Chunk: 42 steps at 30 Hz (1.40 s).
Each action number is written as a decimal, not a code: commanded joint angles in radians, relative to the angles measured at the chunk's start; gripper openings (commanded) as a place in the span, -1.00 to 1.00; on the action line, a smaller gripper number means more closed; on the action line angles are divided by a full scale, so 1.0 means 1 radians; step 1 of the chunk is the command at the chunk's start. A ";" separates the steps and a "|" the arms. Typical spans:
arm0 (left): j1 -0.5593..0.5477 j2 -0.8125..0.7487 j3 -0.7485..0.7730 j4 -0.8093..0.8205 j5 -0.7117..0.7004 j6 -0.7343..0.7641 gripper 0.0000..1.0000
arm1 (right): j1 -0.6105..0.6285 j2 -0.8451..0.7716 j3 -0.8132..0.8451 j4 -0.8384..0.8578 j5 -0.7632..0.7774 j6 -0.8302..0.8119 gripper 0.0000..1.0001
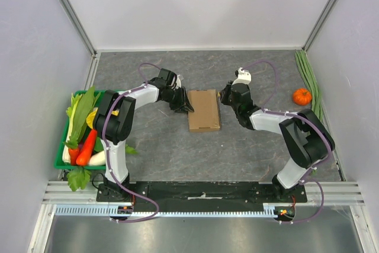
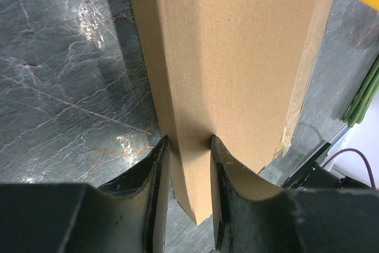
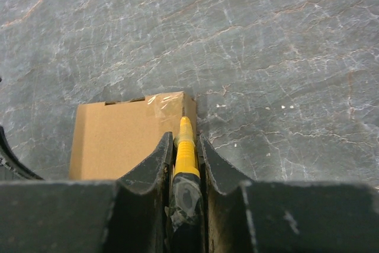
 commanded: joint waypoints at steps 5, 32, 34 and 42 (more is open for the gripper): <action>0.000 0.058 -0.006 -0.078 -0.129 0.013 -0.24 | 0.018 0.038 0.016 -0.003 -0.041 -0.012 -1.00; 0.017 0.101 0.017 -0.076 -0.130 -0.095 -0.03 | 0.208 0.076 0.178 -0.249 0.188 -0.220 -1.00; 0.019 0.106 0.017 -0.085 -0.138 -0.098 -0.05 | 0.210 0.073 0.177 -0.259 0.192 -0.217 -1.00; 0.019 0.112 0.021 -0.087 -0.150 -0.124 -0.06 | 0.214 0.031 0.157 -0.311 0.166 -0.176 -1.00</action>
